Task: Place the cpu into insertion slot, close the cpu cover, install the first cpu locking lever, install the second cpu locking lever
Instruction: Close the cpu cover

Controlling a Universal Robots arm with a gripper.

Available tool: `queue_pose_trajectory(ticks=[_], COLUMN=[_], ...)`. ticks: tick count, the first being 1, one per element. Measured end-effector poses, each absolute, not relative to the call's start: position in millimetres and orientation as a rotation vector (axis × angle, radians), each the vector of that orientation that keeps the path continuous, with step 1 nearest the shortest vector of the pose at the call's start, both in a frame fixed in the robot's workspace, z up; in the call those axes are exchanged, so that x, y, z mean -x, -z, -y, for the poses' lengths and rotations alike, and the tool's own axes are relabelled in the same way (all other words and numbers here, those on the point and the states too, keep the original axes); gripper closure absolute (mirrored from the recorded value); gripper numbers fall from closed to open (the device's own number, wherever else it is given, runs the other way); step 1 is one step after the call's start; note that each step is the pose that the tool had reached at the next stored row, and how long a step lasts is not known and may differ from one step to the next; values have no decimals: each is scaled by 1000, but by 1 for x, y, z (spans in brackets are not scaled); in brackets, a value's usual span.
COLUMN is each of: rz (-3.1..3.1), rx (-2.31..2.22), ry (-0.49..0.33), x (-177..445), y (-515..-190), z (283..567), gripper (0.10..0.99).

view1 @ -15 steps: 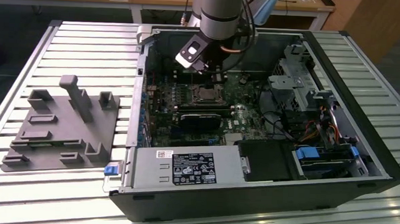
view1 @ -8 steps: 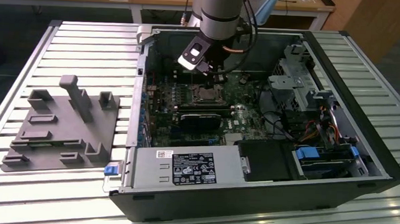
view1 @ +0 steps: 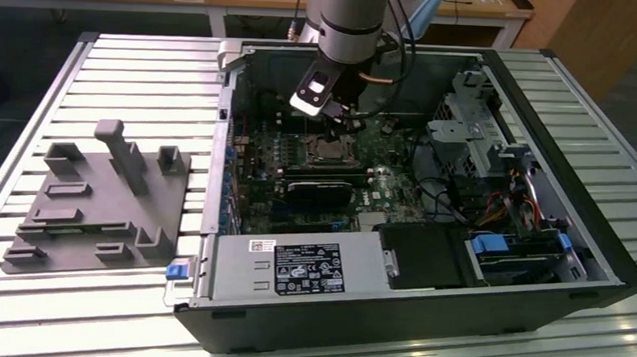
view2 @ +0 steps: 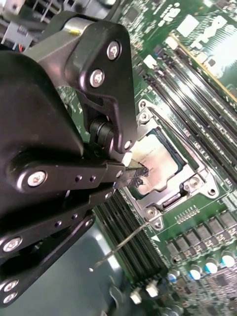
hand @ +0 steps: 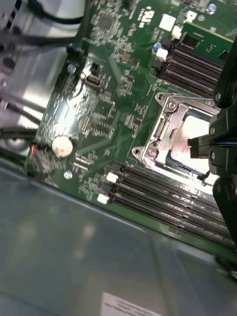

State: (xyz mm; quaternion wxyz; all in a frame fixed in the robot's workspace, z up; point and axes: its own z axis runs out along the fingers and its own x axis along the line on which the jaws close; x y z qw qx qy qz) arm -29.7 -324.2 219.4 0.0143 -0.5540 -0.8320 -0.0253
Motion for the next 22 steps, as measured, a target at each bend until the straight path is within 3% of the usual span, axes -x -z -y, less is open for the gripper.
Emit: queue_pose_trajectory(ticks=[22], rz=[2873], rx=[1174], ry=[66], x=[30], y=[-218], z=[324], gripper=[980])
